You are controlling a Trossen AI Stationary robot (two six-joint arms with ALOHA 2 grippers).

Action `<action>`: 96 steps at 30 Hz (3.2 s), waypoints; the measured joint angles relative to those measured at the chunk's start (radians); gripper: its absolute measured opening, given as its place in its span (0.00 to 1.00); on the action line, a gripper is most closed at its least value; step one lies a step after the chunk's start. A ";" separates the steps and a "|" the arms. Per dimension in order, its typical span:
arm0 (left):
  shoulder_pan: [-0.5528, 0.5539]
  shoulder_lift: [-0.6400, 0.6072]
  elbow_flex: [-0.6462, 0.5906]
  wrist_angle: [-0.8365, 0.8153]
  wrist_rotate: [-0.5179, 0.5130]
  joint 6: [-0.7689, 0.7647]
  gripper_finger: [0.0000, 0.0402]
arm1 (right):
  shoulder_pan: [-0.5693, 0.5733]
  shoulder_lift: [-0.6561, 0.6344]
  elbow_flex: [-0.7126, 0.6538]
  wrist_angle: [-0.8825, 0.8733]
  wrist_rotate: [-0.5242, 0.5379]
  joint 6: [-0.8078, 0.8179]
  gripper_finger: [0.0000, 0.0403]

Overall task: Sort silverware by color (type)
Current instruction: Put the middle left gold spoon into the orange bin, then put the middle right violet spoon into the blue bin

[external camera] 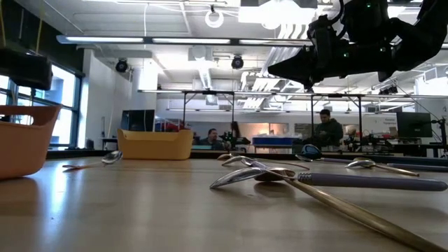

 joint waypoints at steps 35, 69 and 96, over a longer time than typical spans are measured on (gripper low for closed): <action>0.432 -0.221 -0.286 0.994 0.033 -0.091 0.00 | 0.126 -0.166 0.000 -0.090 0.173 -0.100 0.00; 1.159 -0.211 -0.501 1.640 0.390 -0.097 0.00 | 0.030 -0.270 0.250 -1.326 0.236 0.324 0.39; 1.147 -0.210 -0.661 1.811 0.299 -0.153 0.00 | 0.037 -0.209 0.271 -1.764 0.167 0.434 0.39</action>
